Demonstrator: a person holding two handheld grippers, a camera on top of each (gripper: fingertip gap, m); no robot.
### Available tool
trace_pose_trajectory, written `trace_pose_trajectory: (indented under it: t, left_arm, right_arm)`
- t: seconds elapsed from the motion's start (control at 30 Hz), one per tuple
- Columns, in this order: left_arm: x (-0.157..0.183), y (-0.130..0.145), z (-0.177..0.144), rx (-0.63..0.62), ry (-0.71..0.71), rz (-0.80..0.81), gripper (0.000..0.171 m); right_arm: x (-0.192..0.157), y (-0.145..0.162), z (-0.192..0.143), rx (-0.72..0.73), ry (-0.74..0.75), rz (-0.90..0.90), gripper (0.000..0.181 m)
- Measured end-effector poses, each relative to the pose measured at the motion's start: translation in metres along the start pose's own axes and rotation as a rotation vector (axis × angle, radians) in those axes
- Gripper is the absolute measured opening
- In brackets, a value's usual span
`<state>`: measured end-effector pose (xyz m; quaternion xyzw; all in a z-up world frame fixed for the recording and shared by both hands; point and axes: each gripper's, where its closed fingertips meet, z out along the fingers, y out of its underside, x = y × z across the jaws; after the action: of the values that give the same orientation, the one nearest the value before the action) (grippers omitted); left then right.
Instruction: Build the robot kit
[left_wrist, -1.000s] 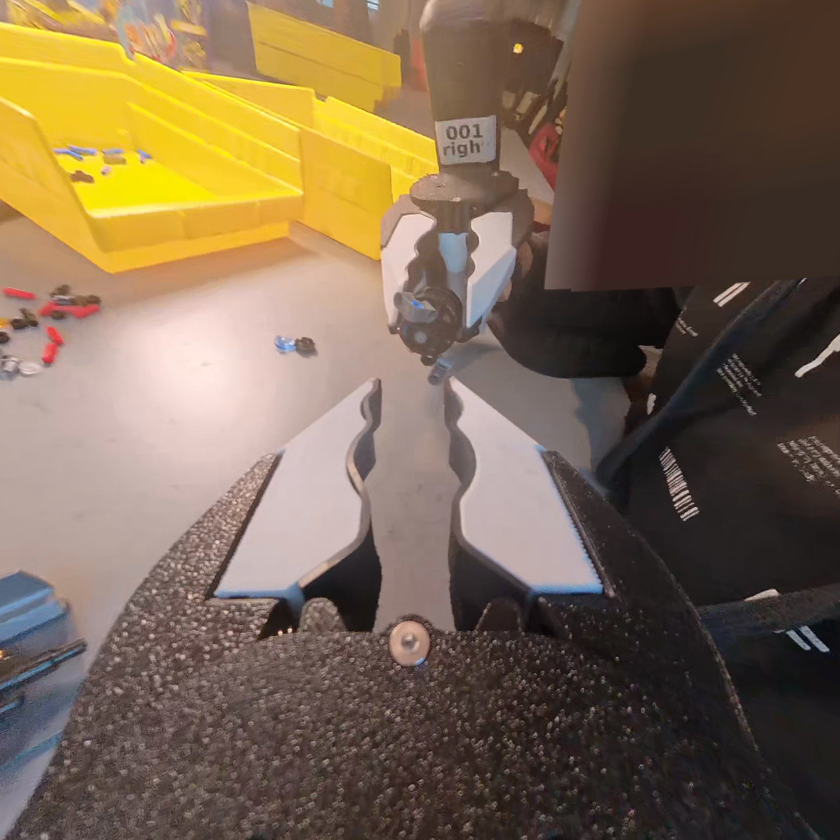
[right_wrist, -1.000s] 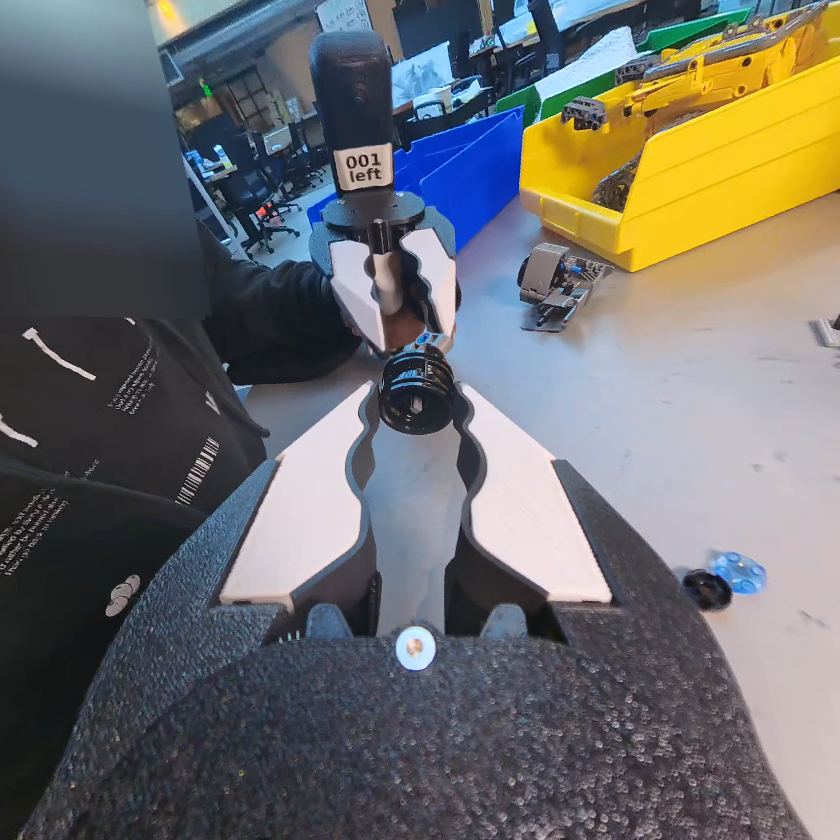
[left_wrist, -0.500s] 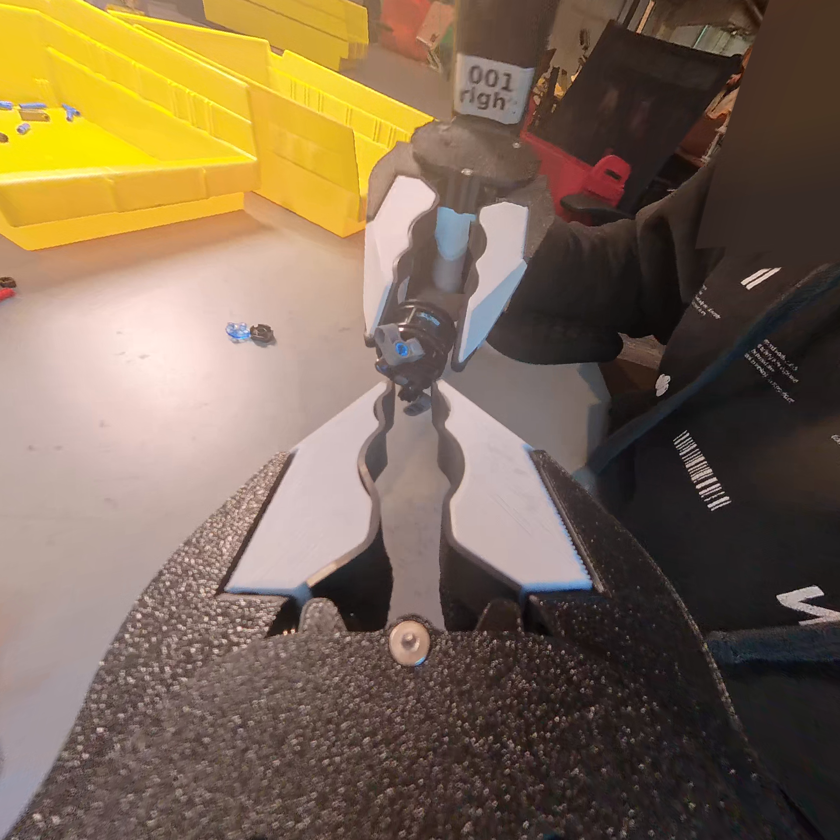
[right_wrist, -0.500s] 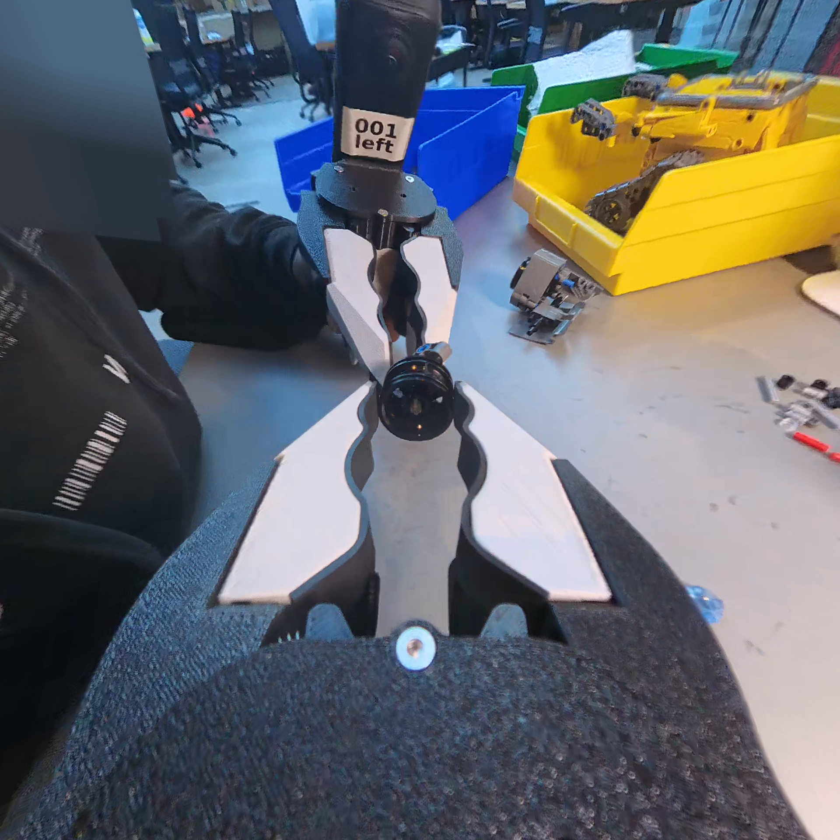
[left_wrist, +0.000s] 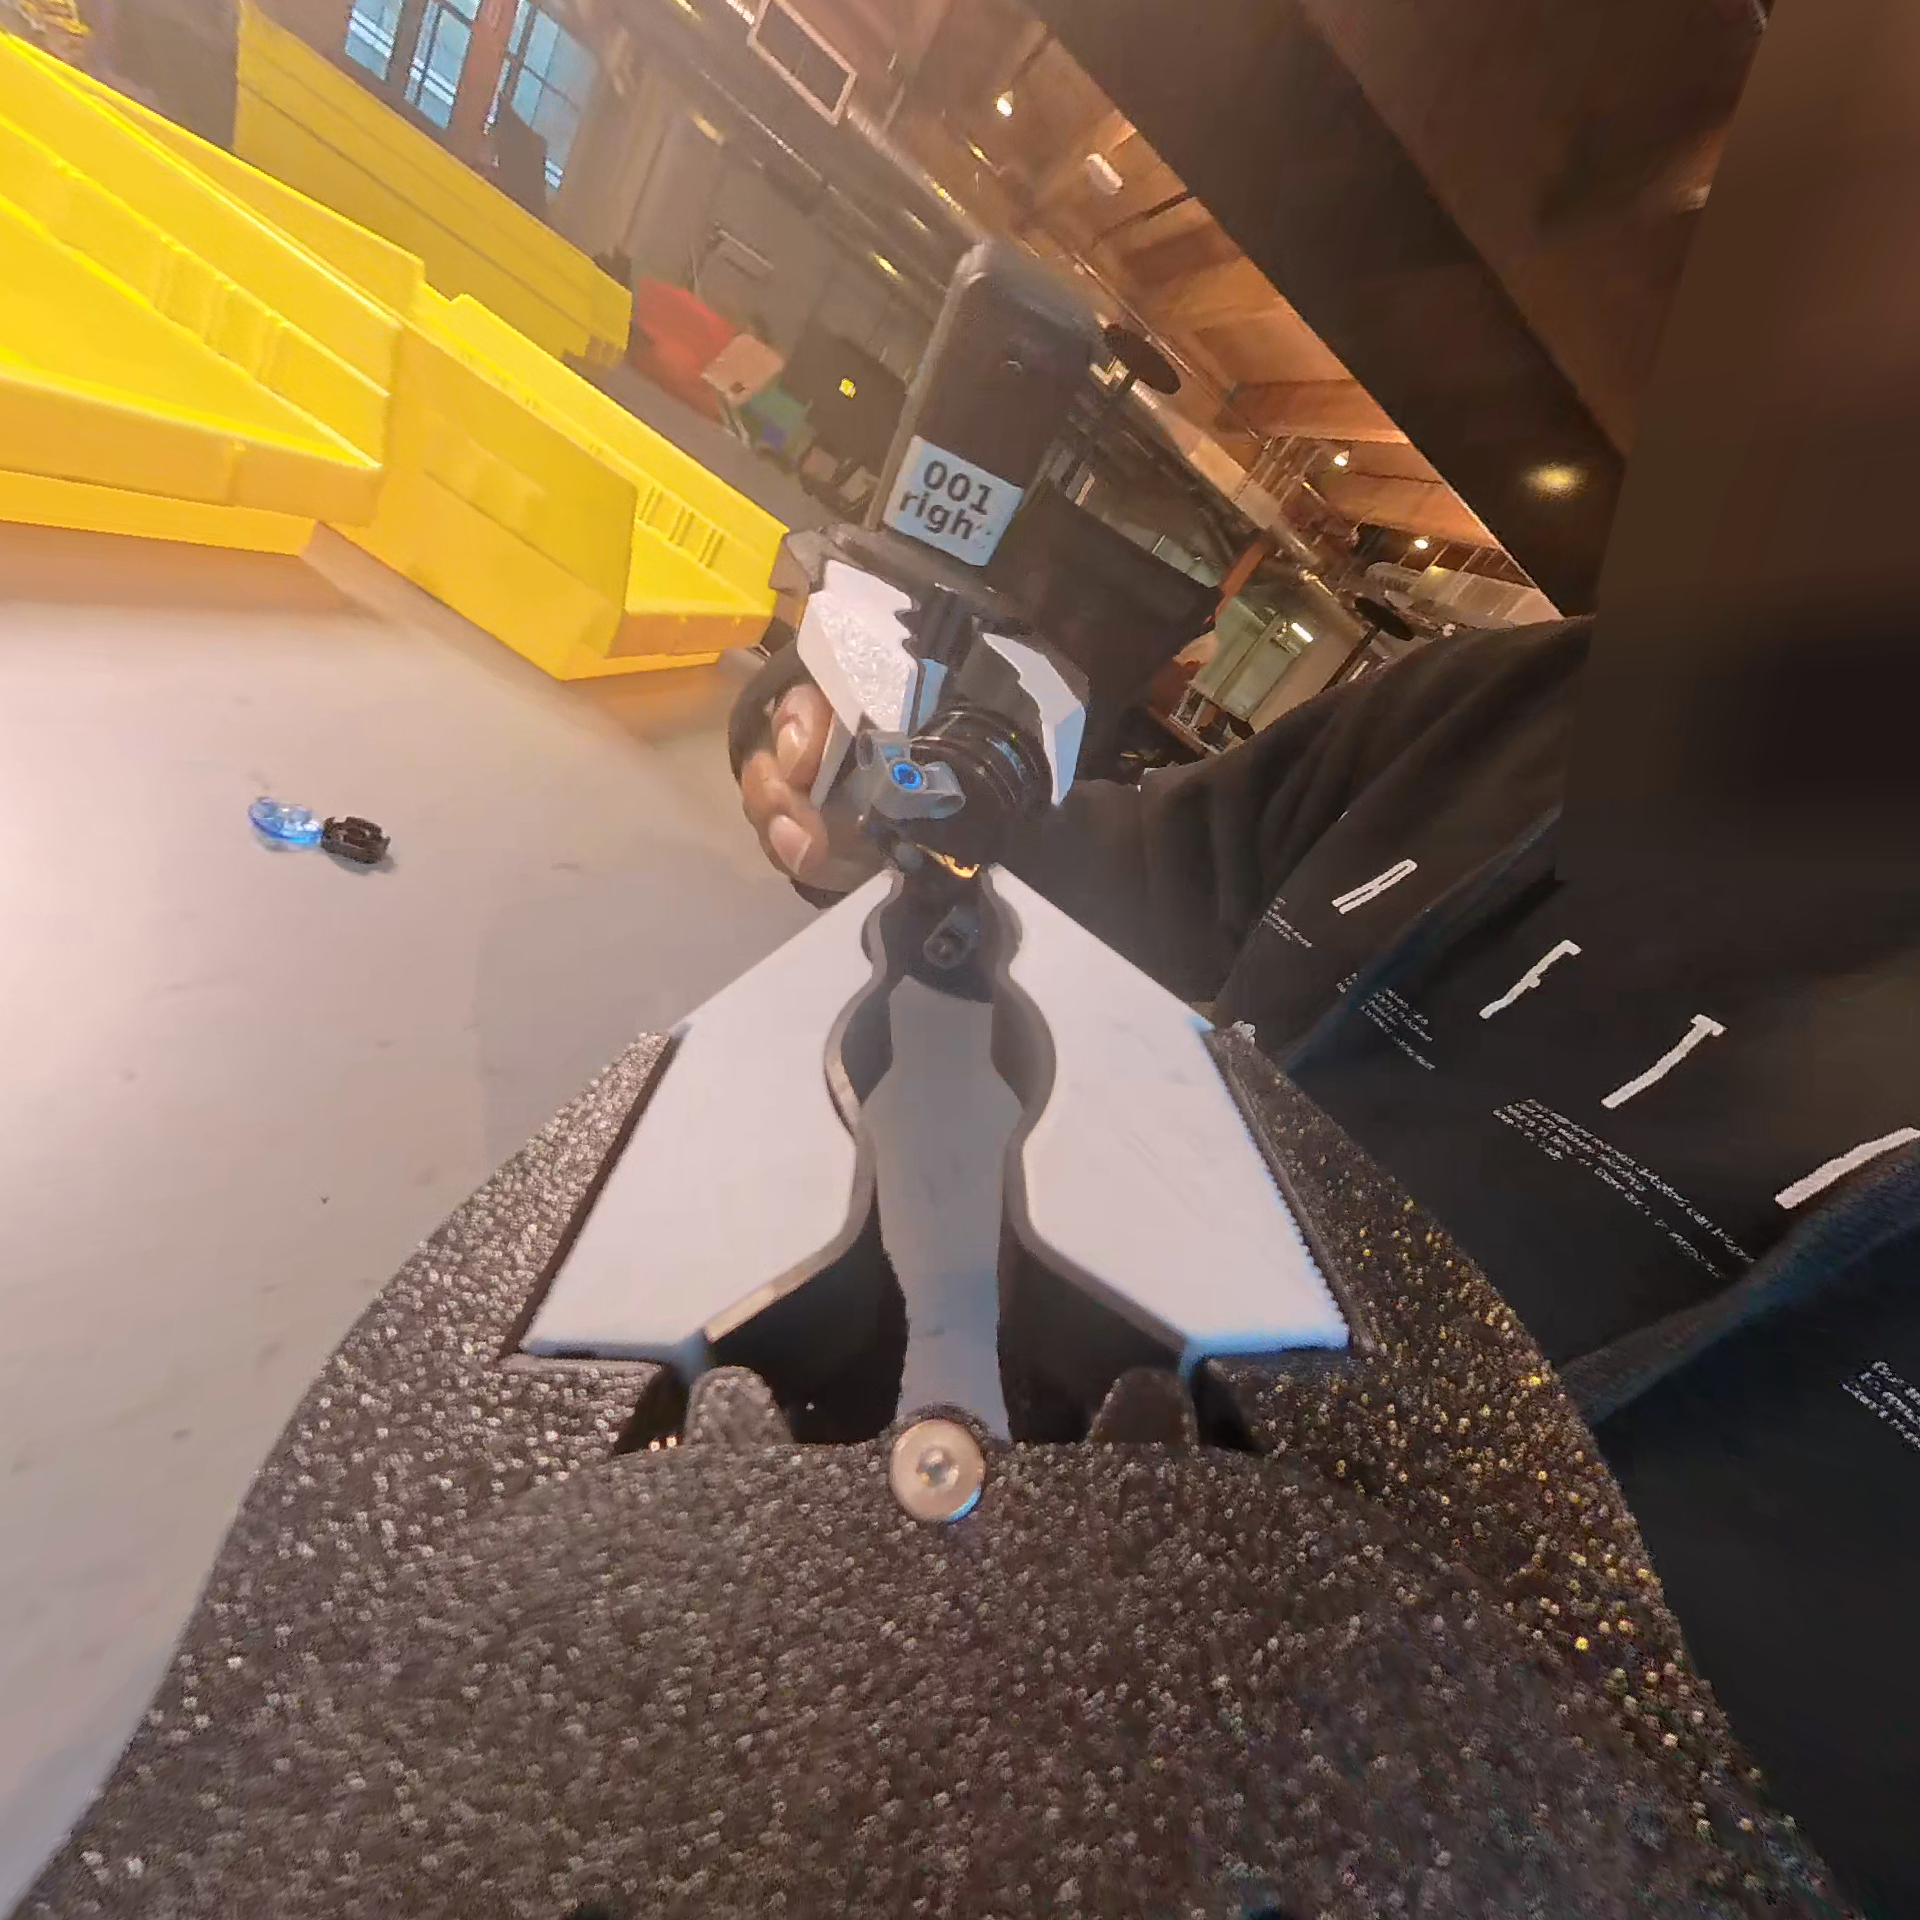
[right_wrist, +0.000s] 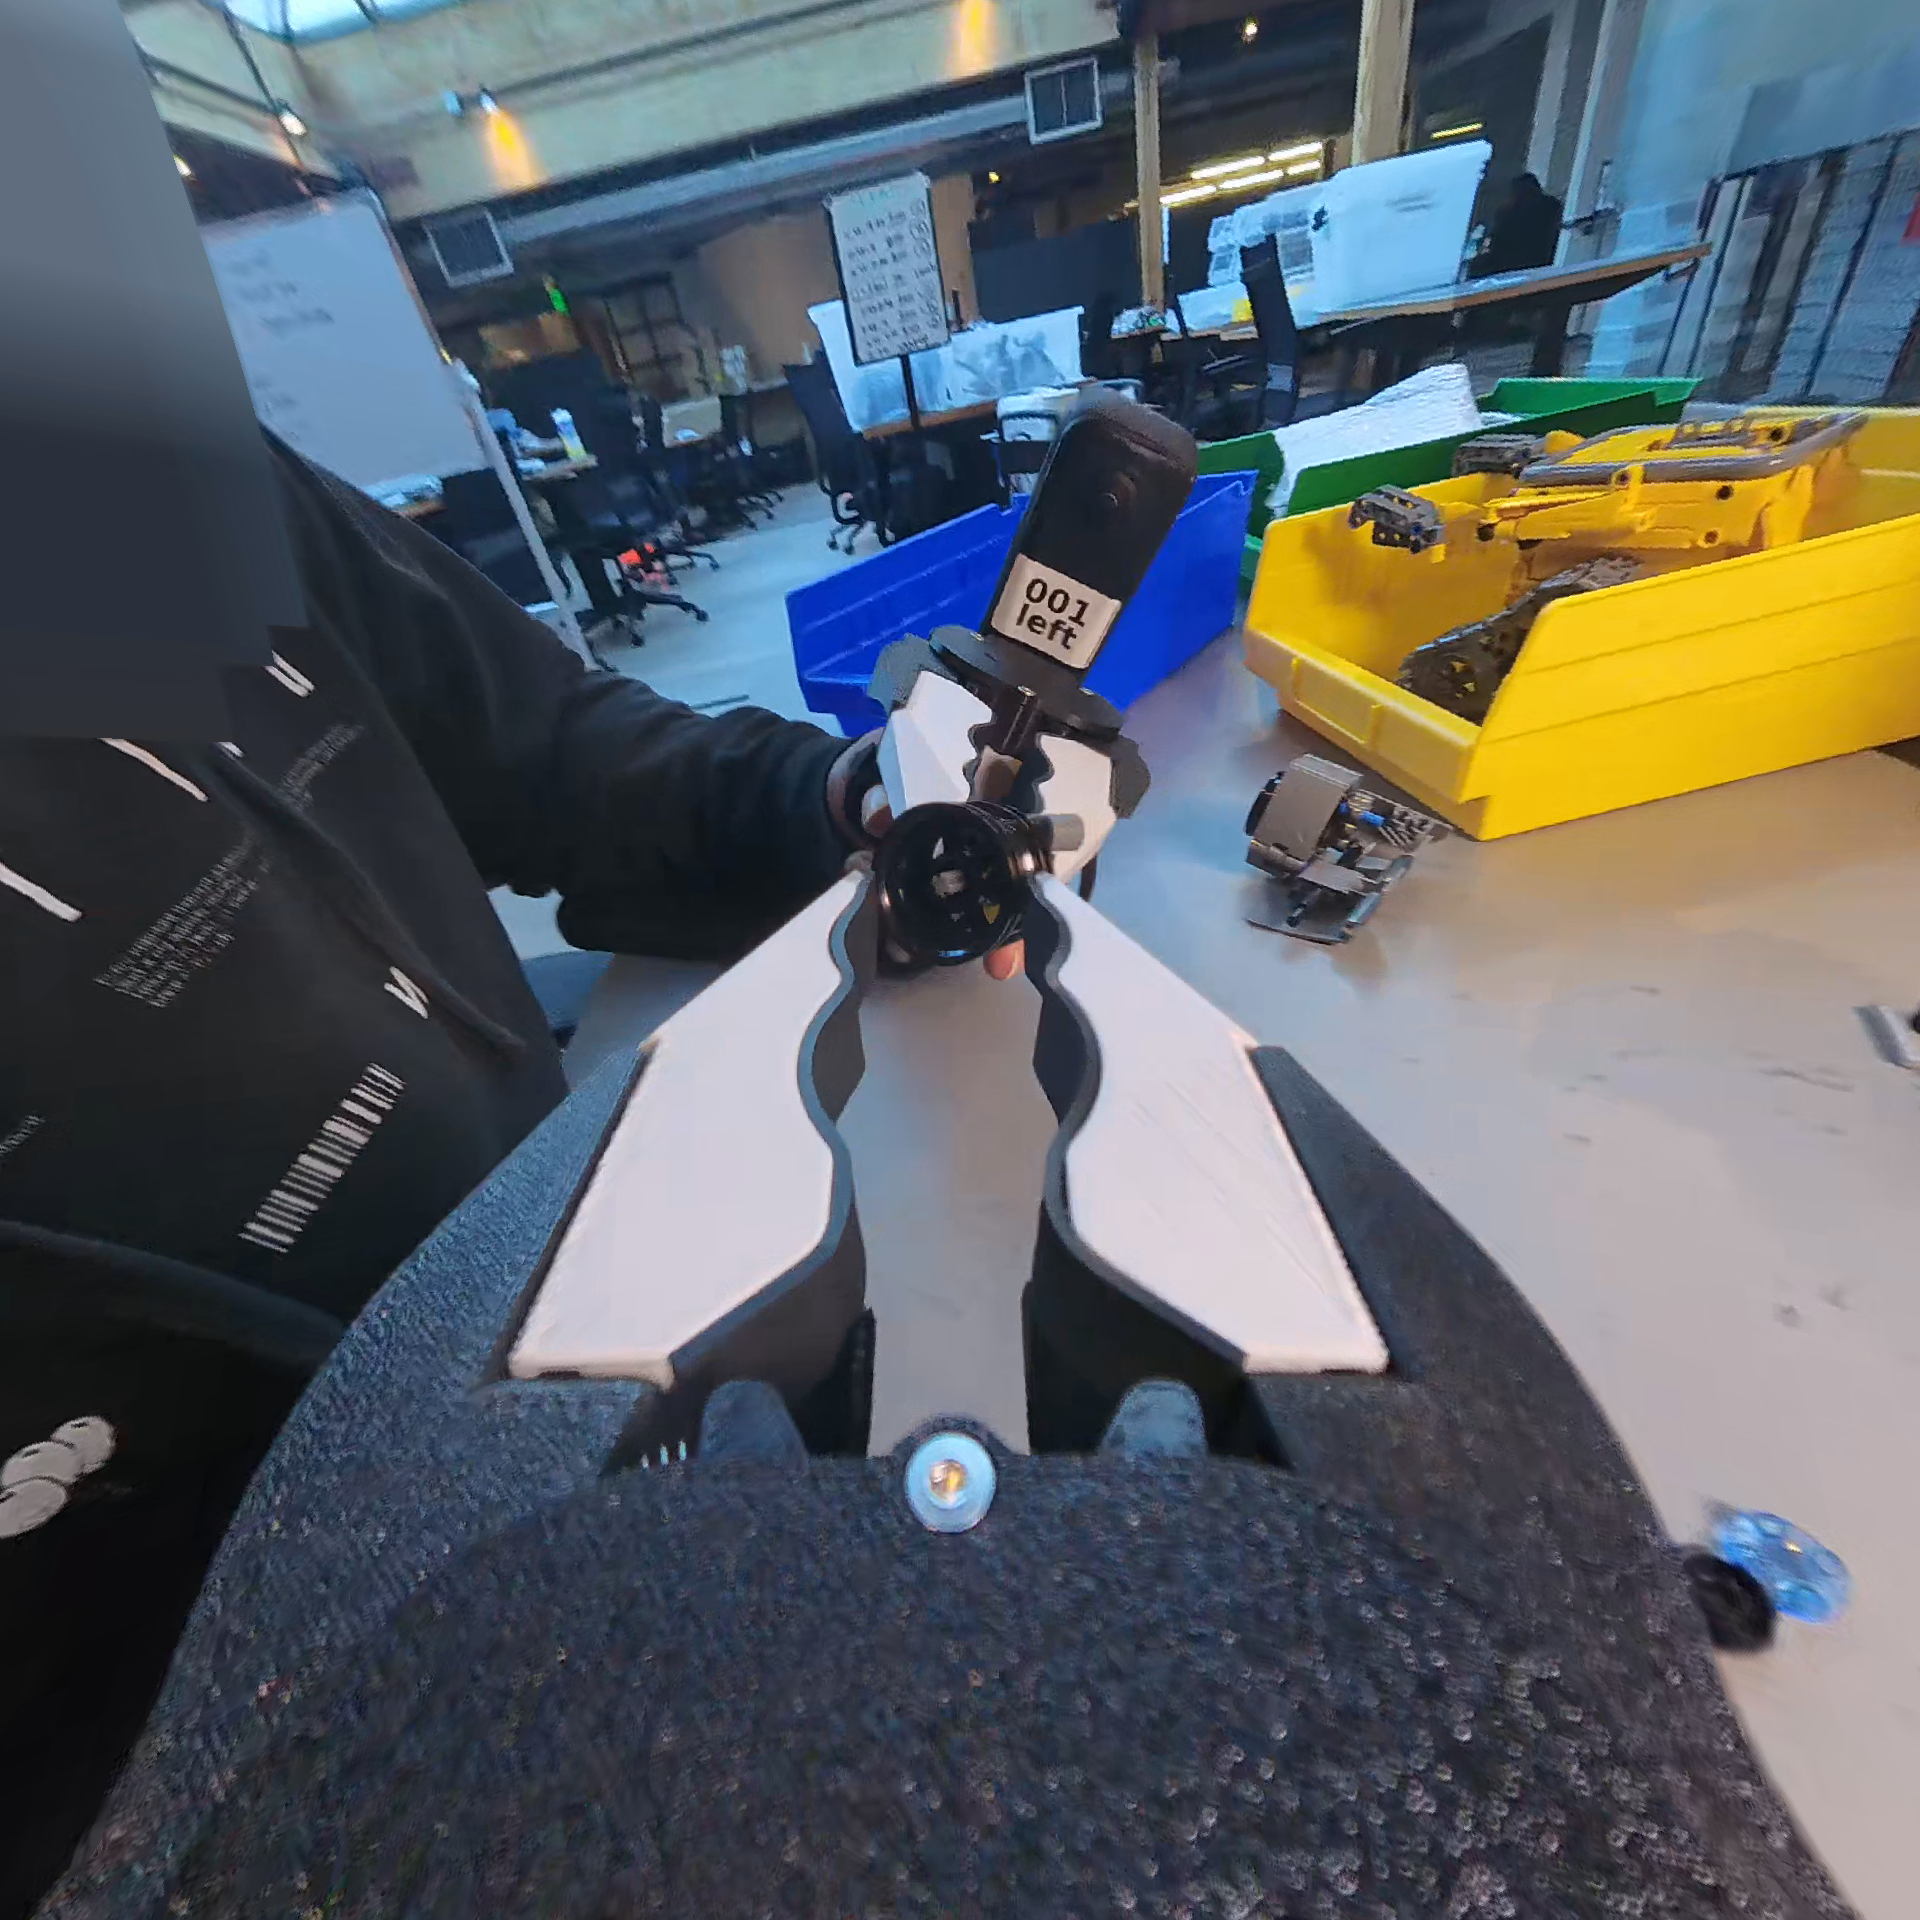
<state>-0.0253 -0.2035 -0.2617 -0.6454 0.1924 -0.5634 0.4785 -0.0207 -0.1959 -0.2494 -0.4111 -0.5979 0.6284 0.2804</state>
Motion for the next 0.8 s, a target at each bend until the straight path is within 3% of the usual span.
trace_pose_trajectory:
  t: [0.2,0.33,0.47,0.6,0.8]
  left_arm:
    - [0.002,0.0,0.0,-0.006,-0.008,0.037,0.011]
    - [-0.003,0.002,0.0,-0.02,-0.046,0.055,0.01]
    - [-0.02,0.013,0.002,-0.106,-0.184,0.107,0.006]
    - [-0.035,0.011,-0.007,-0.13,-0.303,0.154,0.022]
    - [-0.03,0.006,-0.006,-0.088,-0.267,0.098,0.037]
  right_arm:
    - [0.001,0.0,-0.004,0.027,-0.055,0.118,0.014]
    - [0.003,0.002,-0.003,0.006,-0.015,0.064,0.014]
    - [0.011,0.005,-0.001,-0.046,0.096,-0.091,0.011]
    - [0.024,0.004,-0.004,-0.057,0.211,-0.162,0.004]
    - [0.029,0.016,0.001,-0.117,0.261,-0.233,0.004]
